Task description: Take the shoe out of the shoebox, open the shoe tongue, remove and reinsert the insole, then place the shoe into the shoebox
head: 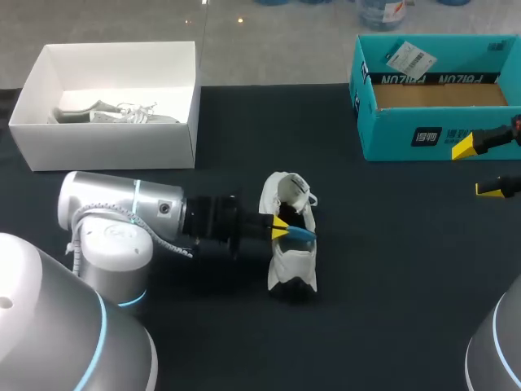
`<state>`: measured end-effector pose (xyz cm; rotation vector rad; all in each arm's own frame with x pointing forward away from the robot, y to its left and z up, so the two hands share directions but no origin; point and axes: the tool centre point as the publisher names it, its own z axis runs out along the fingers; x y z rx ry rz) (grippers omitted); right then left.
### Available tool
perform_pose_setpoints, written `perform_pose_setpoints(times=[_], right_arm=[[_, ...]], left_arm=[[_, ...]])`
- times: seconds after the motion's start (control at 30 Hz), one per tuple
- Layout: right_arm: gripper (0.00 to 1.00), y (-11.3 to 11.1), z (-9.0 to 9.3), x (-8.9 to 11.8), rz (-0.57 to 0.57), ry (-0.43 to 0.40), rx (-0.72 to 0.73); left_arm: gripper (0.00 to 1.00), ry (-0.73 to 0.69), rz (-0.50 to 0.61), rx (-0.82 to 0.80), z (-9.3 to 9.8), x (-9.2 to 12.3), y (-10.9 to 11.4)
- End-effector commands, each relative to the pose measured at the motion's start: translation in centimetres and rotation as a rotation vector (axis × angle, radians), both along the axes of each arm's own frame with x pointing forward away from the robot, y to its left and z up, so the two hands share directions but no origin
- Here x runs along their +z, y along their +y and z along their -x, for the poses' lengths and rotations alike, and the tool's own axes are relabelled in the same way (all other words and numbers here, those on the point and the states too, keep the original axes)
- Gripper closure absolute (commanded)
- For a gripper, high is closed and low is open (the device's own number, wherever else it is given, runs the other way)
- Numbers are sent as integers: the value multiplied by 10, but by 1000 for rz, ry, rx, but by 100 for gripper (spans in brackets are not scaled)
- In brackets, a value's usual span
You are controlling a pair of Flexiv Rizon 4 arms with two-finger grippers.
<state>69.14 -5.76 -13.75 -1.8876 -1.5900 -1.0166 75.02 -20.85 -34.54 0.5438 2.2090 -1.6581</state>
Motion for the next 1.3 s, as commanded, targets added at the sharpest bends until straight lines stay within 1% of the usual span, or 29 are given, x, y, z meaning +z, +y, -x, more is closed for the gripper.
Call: perform_pose_setpoints(times=[0.03, 0.07, 0.17, 0.3, 0.43, 0.5, 0.53, 0.57, 0.63, 0.67, 0.7, 0.73, 1.1, 1.3], right_arm=[[0, 0, 0, -1, 2, 2, -1], [0, 0, 0, -1, 2, 2, -1], [0, 0, 0, -1, 2, 2, -1], [0, 0, 0, -1, 2, 2, -1], [0, 0, 0, -1, 2, 2, -1], [0, 0, 0, -1, 2, 2, -1], [0, 0, 0, -1, 2, 2, -1], [0, 0, 0, -1, 2, 2, -1], [0, 0, 0, -1, 2, 2, -1], [0, 0, 0, -1, 2, 2, -1], [0, 0, 0, -1, 2, 2, -1], [0, 0, 0, -1, 2, 2, -1], [0, 0, 0, -1, 2, 2, -1], [0, 0, 0, -1, 2, 2, -1]], left_arm=[[69, 13, -7, -7, 6, 8, 4], [58, 16, -3, -11, 9, 10, 5], [53, 13, 5, -24, 15, 17, 7], [55, 12, 11, -49, 23, 21, 7], [59, 18, 14, -73, 29, 22, 4], [64, 20, 9, -81, 31, 20, 3], [69, 25, 7, -83, 32, 18, 2], [76, 27, 1, -86, 32, 16, 1], [78, 36, -7, -88, 31, 12, 0], [83, 36, -11, -88, 31, 10, 0], [97, 40, -13, -89, 31, 9, -1], [100, 44, -16, -90, 30, 7, -1], [100, 61, -53, -63, 17, -10, -4], [100, 73, -63, -82, 24, -5, -1]])
